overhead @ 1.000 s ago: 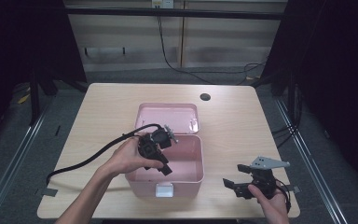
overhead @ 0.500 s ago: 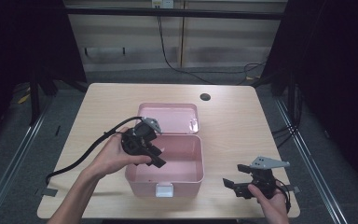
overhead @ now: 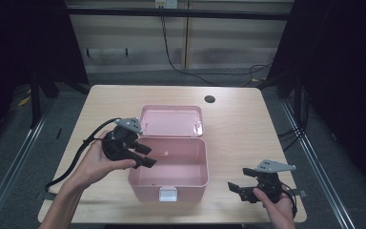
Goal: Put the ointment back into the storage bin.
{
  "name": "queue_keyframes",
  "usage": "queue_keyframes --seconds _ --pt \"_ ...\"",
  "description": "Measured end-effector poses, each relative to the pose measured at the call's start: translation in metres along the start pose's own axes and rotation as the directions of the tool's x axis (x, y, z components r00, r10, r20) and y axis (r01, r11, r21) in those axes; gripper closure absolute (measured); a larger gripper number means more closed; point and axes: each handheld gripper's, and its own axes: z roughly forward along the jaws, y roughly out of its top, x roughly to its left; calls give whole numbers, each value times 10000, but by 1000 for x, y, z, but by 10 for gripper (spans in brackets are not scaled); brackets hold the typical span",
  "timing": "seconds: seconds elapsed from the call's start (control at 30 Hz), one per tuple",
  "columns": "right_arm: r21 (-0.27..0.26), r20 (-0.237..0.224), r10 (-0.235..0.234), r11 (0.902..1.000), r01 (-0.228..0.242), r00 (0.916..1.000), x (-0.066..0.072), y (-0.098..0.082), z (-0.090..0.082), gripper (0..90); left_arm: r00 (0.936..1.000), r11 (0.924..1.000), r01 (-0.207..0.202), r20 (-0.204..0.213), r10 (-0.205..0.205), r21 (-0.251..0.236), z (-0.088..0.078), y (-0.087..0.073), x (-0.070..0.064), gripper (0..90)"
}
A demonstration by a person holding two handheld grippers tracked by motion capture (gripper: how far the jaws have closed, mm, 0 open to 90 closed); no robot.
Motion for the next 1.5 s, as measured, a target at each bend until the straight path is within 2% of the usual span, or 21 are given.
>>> queue_keyframes --seconds 0.1,0.13,0.2,0.3,0.33,0.43,0.47,0.53,0.67,0.9,1.03,1.07,1.1,1.13,1.3,1.4,1.5 --pt "-1 -3 -52 10000 52 10000 0 0 0 162 10000 10000 25 -10 -25 -55 -6 -4 2 499" --pt "-2 7 -47 10000 47 10000 0 0 0 163 9998 9995 144 -124 -148 -276 -10 -9 2 499" --pt "8 7 -3 10000 3 10000 0 0 0 163 9997 9991 221 -134 -227 -372 -15 -12 3 498" --pt "22 11 14 10000 -14 10000 0 0 0 163 9995 9989 132 -267 -144 -454 -20 -16 4 484" --pt "-2 12 2 10000 -2 10000 0 0 0 163 9990 9973 268 -336 -292 -679 -24 -20 4 479" --pt "-6 12 -49 10000 49 10000 0 0 0 163 9977 9954 368 -526 -416 -881 -26 -24 5 474" --pt "-11 12 -44 10000 44 10000 0 0 0 163 9964 9927 515 -618 -585 -1094 -29 -31 7 464" --pt "-15 11 -25 10000 25 10000 0 0 0 163 9959 9916 602 -600 -674 -1143 -29 -34 8 460" --pt "17 13 12 10000 -12 10000 0 0 0 163 9897 9885 954 -949 -1068 -1173 -31 -51 12 447" --pt "9 -1 -42 10000 42 10000 0 0 1 163 9832 9827 1289 -1119 -1442 -1331 -33 -71 17 434" --pt "33 -9 -18 10000 18 10000 0 0 1 163 9758 9771 1517 -1347 -1720 -1489 -32 -83 20 434" --pt "39 -5 -23 10000 23 10000 0 0 1 163 9717 9744 1685 -1409 -1896 -1490 -32 -89 21 434" --pt "39 -5 -23 10000 23 10000 0 0 1 163 9717 9744 1685 -1409 -1896 -1490 -32 -89 21 435" --pt "17 -3 -31 10000 31 10000 0 0 0 162 9687 9727 1774 -1479 -1994 -1498 -32 -95 21 441" --pt "35 13 -11 10000 11 10000 0 0 0 163 9663 9718 1862 -1522 -2077 -1445 -28 -109 21 442" --pt "34 25 -7 10000 7 10000 0 0 0 163 9624 9708 1980 -1609 -2187 -1354 -27 -120 22 442" --pt "53 33 17 10000 -17 10000 0 0 1 163 9575 9667 2087 -1701 -2327 -1479 -26 -128 23 439"
